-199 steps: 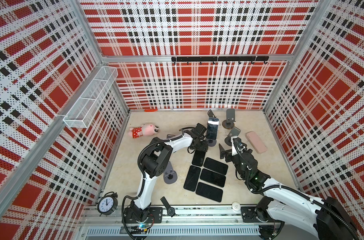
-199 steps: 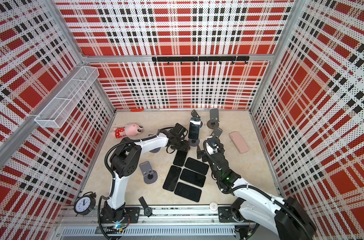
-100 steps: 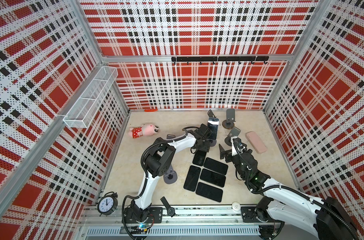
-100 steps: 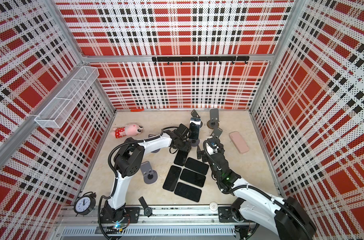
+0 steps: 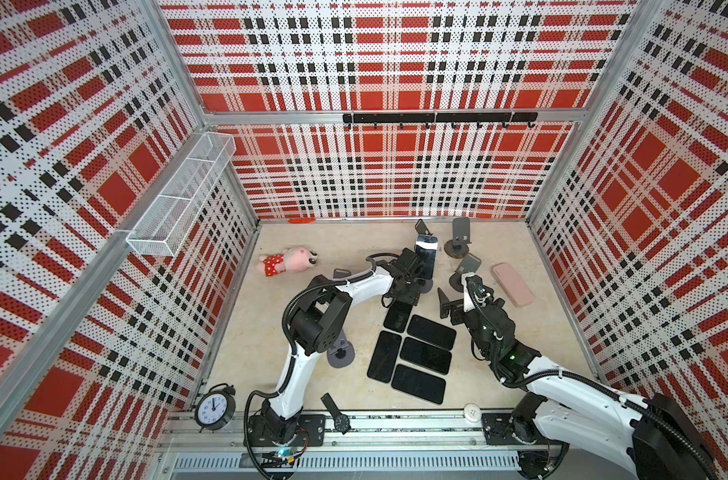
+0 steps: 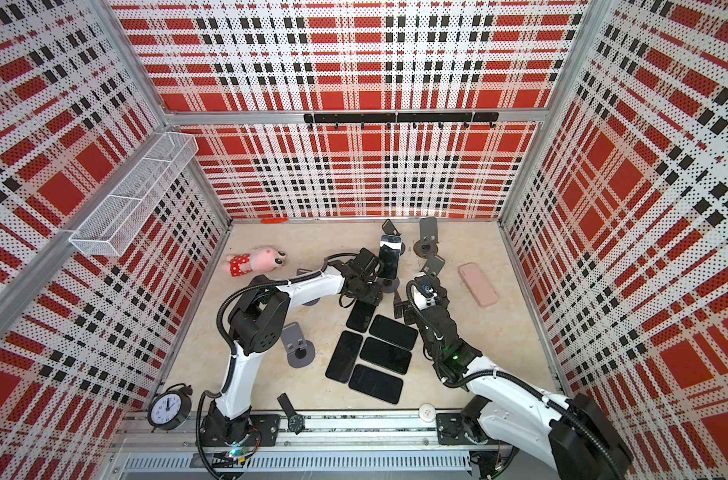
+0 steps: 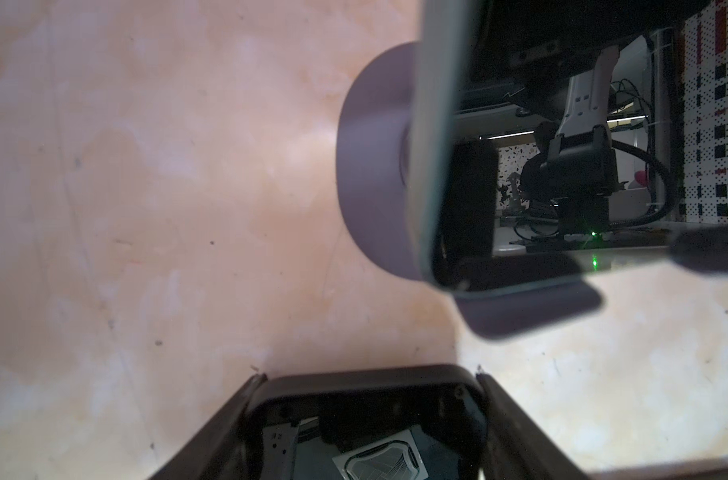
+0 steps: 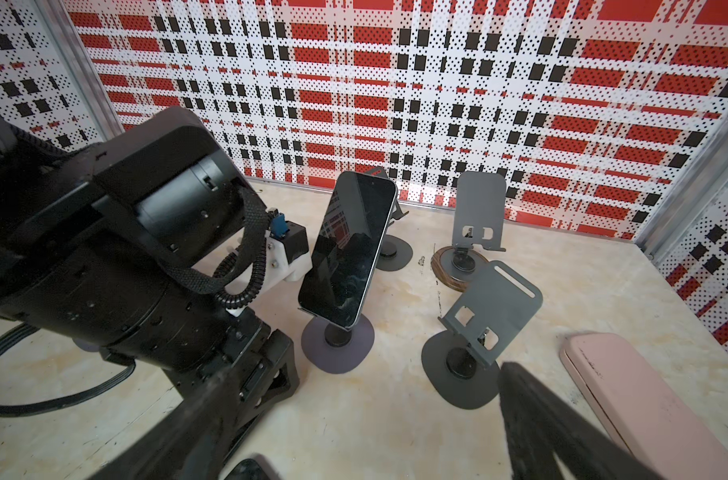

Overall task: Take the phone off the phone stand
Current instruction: 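Lower the black phone flat beside the other phones with the left gripper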

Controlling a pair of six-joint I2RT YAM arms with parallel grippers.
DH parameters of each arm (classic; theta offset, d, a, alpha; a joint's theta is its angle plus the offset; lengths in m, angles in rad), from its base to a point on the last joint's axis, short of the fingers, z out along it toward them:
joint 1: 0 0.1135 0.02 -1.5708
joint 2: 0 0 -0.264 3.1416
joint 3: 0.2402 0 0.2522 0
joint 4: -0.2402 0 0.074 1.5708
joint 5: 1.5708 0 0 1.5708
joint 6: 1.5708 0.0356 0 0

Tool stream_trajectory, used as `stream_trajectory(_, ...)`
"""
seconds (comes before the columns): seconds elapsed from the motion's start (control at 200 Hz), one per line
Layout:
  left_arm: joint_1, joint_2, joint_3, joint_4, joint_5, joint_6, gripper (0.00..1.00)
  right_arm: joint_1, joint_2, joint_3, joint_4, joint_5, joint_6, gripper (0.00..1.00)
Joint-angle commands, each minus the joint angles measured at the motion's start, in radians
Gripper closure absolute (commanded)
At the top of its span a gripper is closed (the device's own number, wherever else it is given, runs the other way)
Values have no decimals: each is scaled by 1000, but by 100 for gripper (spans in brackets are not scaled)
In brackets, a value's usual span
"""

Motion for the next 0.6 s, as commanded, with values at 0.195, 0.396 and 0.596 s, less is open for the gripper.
stream_trajectory(0.195, -8, 70, -14, -77, 7, 12, 27, 1, 0, -12, 31, 3, 4, 0)
stream_trajectory(0.396, -8, 68, -5, -77, 10, 10, 26, 0, 1, -12, 33, 0, 4, 0)
stream_trajectory(0.596, -10, 71, -6, -76, 15, 14, 24, 1, 8, -12, 39, 1, 6, 0)
